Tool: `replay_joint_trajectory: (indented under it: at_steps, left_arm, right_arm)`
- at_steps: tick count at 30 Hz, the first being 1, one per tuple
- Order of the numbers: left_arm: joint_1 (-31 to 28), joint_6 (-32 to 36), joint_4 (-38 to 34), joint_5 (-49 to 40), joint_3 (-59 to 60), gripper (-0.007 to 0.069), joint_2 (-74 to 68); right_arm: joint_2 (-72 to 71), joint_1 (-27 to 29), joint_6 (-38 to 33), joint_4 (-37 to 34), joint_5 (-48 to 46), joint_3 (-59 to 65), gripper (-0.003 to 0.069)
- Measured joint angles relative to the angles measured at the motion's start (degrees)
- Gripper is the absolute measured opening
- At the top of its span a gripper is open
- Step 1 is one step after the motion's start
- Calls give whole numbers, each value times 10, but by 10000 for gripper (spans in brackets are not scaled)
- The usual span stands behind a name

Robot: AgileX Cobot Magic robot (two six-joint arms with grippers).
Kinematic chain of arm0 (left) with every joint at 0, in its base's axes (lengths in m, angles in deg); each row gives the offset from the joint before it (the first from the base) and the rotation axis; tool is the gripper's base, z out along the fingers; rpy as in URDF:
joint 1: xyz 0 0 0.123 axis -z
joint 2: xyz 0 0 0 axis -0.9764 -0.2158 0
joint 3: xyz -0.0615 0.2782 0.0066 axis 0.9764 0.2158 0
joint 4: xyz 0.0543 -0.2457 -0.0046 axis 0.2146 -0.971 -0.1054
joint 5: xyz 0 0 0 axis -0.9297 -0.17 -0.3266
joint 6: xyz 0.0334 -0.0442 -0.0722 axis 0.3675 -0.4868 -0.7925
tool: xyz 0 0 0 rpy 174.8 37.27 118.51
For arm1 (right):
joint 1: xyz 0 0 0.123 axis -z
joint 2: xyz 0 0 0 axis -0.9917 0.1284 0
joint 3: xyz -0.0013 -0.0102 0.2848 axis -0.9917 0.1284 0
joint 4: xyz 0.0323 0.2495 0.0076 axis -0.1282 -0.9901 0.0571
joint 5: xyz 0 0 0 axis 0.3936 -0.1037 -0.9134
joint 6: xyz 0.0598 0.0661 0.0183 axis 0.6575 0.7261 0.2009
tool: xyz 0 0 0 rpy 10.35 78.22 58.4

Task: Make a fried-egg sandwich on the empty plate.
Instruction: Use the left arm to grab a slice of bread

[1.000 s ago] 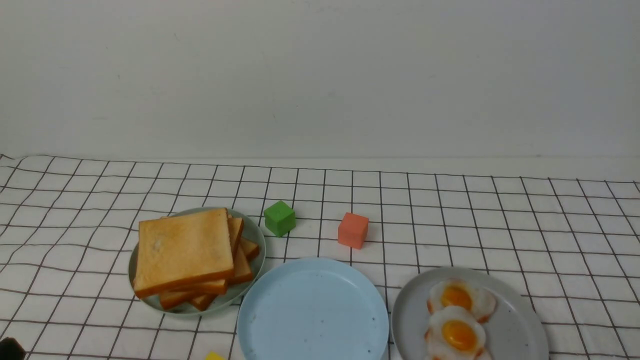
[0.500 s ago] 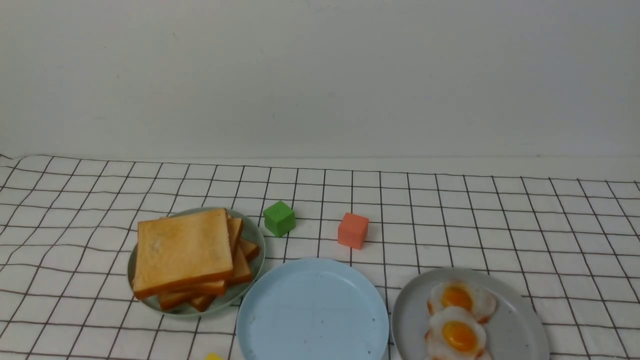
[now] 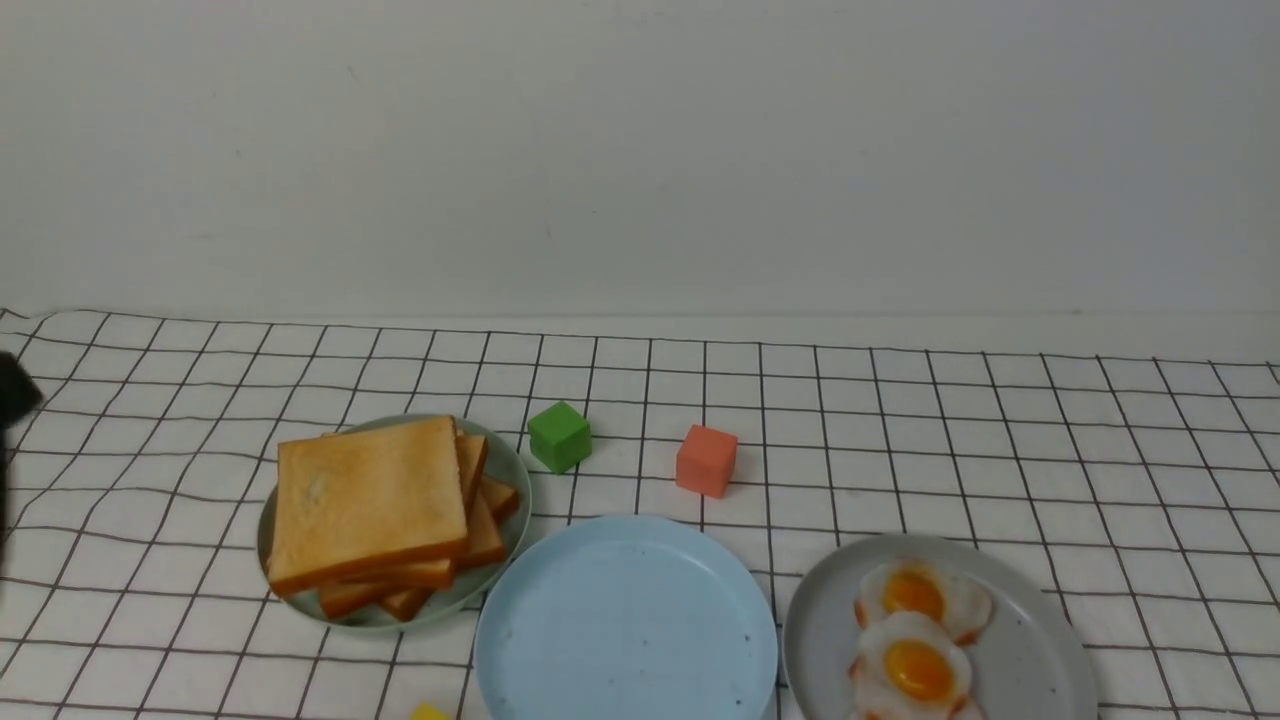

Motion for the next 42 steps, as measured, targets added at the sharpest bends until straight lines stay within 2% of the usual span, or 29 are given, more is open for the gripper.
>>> replay_joint_trajectory:
  at_steps: [3, 7, 8, 9, 11, 12, 14, 17, 20, 21, 23, 24, 26, 27, 30, 34, 42]
  left_arm:
    - [0, 0, 2, -7, -1, 238, -60]
    - [0, -3, 1, -9, -1, 238, -157]
    - [0, -3, -1, -11, -3, 238, -177]
    - [0, -3, -8, -26, -15, 238, -222]
    - [0, -2, -14, -49, -31, 238, -249]
    - [-1, 7, -18, -83, -59, 238, -282]
    - [-7, 20, -25, -99, -76, 238, -303]
    - [-62, 87, -83, -130, -128, 238, -348]
    - [-148, 218, -210, -174, -168, 238, -396]
    - [-161, 228, -229, -178, -173, 238, -403]
    - [-237, 380, -348, -224, -188, 238, -452]
    - [-261, 423, -379, -232, -190, 238, -467]
    - [-281, 484, -415, -239, -190, 238, -487]
    - [-304, 553, -446, -240, -190, 238, -512]
    - [-316, 641, -485, -223, -191, 238, -549]
    - [-308, 674, -540, -195, -192, 243, -581]
    - [-272, 679, -548, -184, -227, 319, -635]
  right_arm:
    - [51, 0, -28, -23, -23, 11, 241]
    - [109, -13, -86, -90, -51, 24, 241]
    - [117, -20, -105, -105, -56, 24, 241]
    - [134, -39, -155, -144, -68, 24, 241]
    - [141, -51, -190, -173, -74, 24, 241]
    - [153, -73, -237, -213, -88, 24, 241]
    - [159, -86, -264, -237, -95, 24, 242]
    - [171, -125, -338, -304, -106, 24, 260]
    - [173, -143, -376, -325, -106, 24, 287]
    - [173, -143, -378, -326, -106, 24, 289]
    - [173, -146, -399, -330, -106, 24, 311]
    - [173, -147, -405, -330, -106, 24, 317]
    - [173, -148, -412, -330, -106, 24, 321]
    - [173, -148, -418, -330, -107, 24, 324]
    - [174, -148, -422, -330, -108, 24, 326]
    - [174, -148, -423, -331, -104, 24, 326]
    - [177, -148, -424, -356, -99, 24, 326]
